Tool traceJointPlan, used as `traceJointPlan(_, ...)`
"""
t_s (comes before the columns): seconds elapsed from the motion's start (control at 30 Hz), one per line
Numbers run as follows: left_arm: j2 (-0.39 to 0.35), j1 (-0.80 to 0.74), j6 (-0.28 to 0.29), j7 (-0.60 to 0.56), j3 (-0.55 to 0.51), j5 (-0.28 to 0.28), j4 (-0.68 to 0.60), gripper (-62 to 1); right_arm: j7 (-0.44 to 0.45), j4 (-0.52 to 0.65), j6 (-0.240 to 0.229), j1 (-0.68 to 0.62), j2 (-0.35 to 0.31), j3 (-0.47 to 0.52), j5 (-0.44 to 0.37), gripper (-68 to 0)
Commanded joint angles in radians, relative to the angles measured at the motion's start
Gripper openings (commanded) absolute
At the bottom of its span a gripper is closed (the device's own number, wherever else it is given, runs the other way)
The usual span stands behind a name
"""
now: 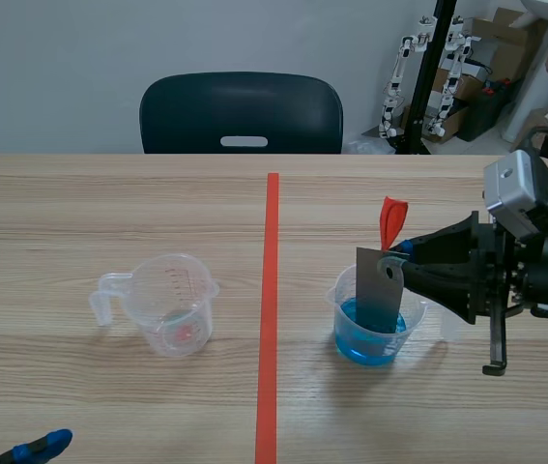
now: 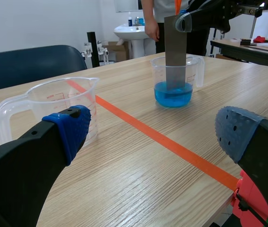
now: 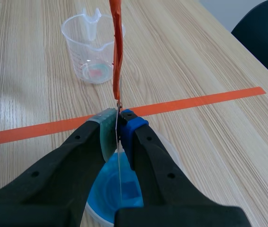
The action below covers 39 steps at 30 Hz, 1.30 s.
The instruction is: Do the redox reaction experiment. hold the plate still in the solution
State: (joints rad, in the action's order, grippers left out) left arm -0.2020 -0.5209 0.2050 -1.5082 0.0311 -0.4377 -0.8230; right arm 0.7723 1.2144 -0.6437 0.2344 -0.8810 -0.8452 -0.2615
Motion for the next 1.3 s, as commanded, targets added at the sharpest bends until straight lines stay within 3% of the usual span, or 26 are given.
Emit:
traceJointPlan(0.0, -0.001, -0.008, -0.001, -0.046, -0.002, 0.007, -0.016, -5.4, 0.026, 0.008, -0.003, 0.006, -0.008, 0.015, -0.019, -66.9)
traceJointPlan(0.67, -0.001, -0.008, -0.001, -0.046, -0.002, 0.007, -0.016, -5.4, 0.092, 0.008, 0.002, -0.038, -0.008, 0.015, -0.019, -66.9)
traceJointPlan(0.93, -0.001, -0.008, -0.001, -0.046, -0.002, 0.007, -0.016, -5.4, 0.090, 0.008, 0.077, -0.038, -0.008, 0.015, -0.022, -66.9)
traceJointPlan(1.27, -0.001, -0.008, -0.001, -0.046, -0.002, 0.007, -0.016, -5.4, 0.087, 0.008, 0.079, -0.039, -0.008, 0.015, -0.022, -66.9)
